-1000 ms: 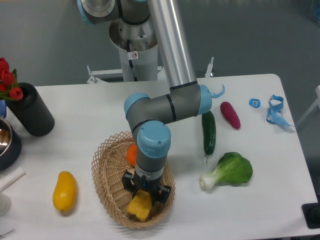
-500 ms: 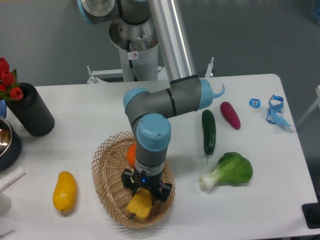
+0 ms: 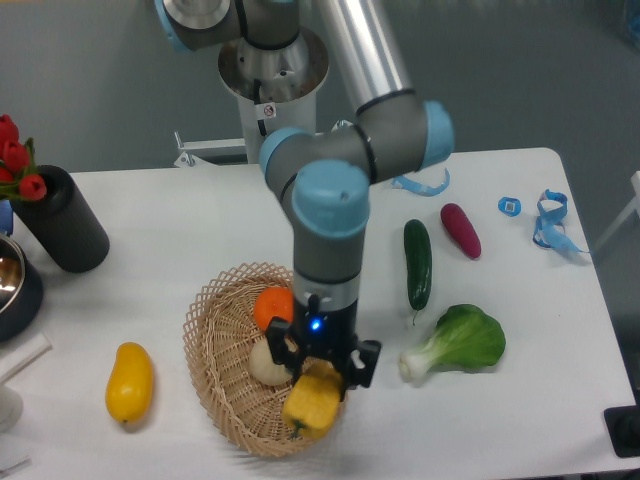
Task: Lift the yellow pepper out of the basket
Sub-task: 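Lift the yellow pepper out of the basket toward the bok choy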
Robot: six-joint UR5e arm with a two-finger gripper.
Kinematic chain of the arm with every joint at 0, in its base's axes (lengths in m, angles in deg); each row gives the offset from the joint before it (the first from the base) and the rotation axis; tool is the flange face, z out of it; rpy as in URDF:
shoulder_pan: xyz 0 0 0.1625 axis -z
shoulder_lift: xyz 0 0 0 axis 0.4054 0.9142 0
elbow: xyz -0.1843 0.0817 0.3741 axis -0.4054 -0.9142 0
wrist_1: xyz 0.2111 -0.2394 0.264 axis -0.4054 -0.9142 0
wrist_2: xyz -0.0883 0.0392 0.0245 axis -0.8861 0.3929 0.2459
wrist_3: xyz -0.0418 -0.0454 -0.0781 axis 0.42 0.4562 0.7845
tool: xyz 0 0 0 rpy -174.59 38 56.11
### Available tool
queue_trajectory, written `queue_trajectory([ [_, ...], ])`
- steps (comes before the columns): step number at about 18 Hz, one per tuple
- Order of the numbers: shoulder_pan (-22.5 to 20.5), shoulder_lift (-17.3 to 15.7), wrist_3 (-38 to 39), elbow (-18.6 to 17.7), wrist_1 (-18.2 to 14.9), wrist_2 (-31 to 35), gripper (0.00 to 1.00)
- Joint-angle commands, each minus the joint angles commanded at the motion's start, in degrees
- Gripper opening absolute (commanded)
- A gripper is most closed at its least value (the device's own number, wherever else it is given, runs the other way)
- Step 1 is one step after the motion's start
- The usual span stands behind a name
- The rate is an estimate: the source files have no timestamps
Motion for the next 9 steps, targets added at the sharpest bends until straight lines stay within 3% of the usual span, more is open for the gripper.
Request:
queue_trajectory([
  [3, -2.11, -0.27, 0.0, 2.55, 0.0, -1.32, 0.59],
  [9, -6.15, -0.36, -0.17, 4.05, -0.09, -5.0, 0.59],
])
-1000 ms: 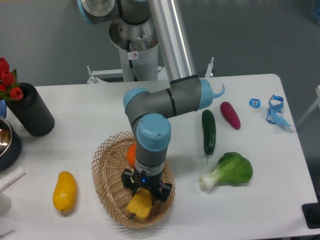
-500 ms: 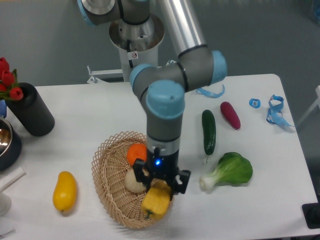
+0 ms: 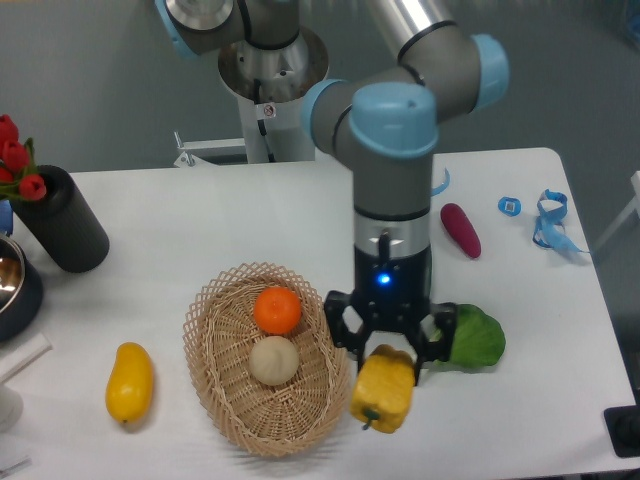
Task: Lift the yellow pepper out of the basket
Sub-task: 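Lift the yellow pepper out of the basket toward the bok choy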
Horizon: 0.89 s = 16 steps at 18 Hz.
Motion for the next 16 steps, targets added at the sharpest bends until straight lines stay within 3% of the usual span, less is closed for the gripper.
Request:
queue_trajectory([
  [16, -2.91, -0.7, -3.52, -1.23, 0.0, -1.24, 0.59],
])
